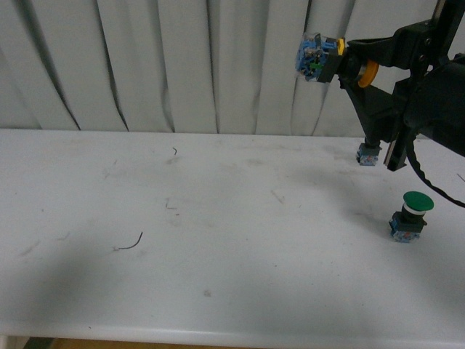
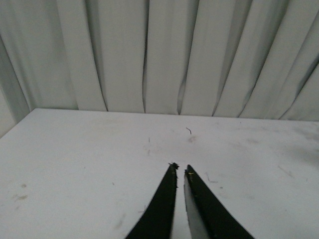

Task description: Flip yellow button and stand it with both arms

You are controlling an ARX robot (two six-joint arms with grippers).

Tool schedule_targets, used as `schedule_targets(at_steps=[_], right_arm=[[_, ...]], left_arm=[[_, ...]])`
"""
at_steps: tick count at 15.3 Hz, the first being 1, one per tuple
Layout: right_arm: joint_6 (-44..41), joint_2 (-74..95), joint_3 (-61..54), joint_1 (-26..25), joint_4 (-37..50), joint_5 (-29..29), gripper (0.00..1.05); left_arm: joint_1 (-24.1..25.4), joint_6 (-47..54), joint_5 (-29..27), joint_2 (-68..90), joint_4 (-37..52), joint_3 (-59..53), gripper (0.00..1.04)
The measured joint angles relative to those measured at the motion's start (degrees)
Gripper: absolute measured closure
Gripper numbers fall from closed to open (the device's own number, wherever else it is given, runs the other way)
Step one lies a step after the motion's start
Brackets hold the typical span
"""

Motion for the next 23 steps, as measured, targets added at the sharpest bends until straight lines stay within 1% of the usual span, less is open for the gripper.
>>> schedule_targets(at_steps=[1,8,10,18,23], right_arm=[[0.0,-0.4,0.0,-0.1,0.0,0.0,0.68],[-0.5,-2.3,-0.2,1.1,0.0,-0.1,0.69],[-0.7,-2.3,-0.4,1.4,0.0,0.0,0.69],[-1.0,-2.6,-0.5,1.8,0.0,-0.1,0.69],[-1.0,-2.6,-0.5,1.8,0.0,-0.1,0.69]], left_arm=[[0.0,0.4,-0.1,-2.1,-0.8,-1.0,1.03],[0.0,0.4,0.0,-14.5,-8.5,-4.9,1.03],[0.0,0.5,0.0,-16.8,-8.6,-7.1,1.03],[0.0,0.4,-0.1,-27.2,-18.3,-7.1,1.03],[0.0,0.4,-0.1,-31.1,-22.1,-7.1,1.03]])
